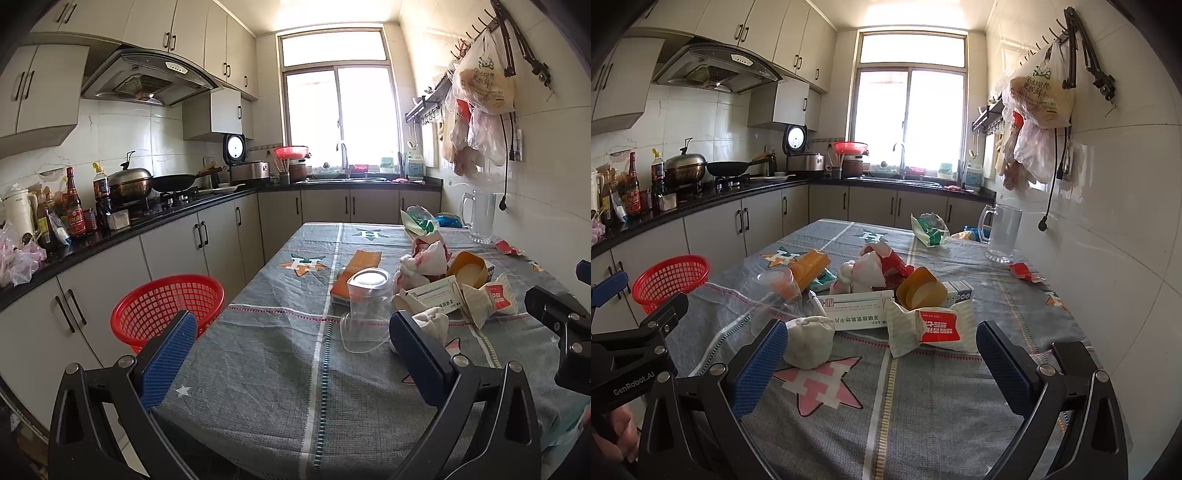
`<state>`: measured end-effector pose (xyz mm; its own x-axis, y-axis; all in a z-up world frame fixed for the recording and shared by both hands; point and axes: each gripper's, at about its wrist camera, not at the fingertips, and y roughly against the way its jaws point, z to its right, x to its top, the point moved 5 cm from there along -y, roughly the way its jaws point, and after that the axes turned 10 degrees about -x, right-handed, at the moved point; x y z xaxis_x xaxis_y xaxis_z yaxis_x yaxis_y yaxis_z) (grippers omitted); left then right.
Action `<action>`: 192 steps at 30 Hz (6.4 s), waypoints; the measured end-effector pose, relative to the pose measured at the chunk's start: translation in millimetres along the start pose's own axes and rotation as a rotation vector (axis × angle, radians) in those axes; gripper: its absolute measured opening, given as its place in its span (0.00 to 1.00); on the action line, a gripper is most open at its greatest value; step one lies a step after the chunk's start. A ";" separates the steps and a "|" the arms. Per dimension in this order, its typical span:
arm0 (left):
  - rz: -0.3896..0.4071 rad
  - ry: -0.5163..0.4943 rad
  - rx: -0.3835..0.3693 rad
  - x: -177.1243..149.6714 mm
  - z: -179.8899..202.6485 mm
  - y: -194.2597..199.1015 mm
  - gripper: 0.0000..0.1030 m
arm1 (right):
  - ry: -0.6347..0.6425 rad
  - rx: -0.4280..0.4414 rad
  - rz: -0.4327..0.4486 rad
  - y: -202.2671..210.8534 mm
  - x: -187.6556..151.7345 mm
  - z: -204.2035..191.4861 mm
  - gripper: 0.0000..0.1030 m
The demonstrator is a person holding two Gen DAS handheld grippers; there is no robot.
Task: Collect trash
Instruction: 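Move both open grippers toward the cluttered table, then close the left gripper on the white cloth bundle, then grasp the white wet-wipe pack with the right gripper while the left holds the cloth, then carry the cloth and wet-wipe pack in both grippers over the red basket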
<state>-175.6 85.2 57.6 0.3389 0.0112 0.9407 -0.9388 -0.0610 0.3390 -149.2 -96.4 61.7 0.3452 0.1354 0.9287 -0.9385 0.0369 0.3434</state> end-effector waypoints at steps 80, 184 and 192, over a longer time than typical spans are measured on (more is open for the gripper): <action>-0.478 -0.054 -0.519 -19.0 100.4 -146.2 0.45 | -0.526 0.377 -0.573 -206.4 -25.0 108.4 0.72; -0.276 0.303 -0.003 -1.1 -241.9 -108.2 0.45 | 0.143 0.802 -0.480 -116.8 80.8 -257.8 0.58; -0.321 0.322 0.052 -18.1 -268.5 -128.4 0.45 | 0.138 0.825 -0.557 -147.0 70.0 -317.0 0.58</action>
<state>-77.6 360.8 -0.2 0.5683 0.3465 0.7463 -0.7823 -0.0536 0.6206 9.0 221.6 31.9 0.6786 0.4235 0.6002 -0.3240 -0.5607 0.7620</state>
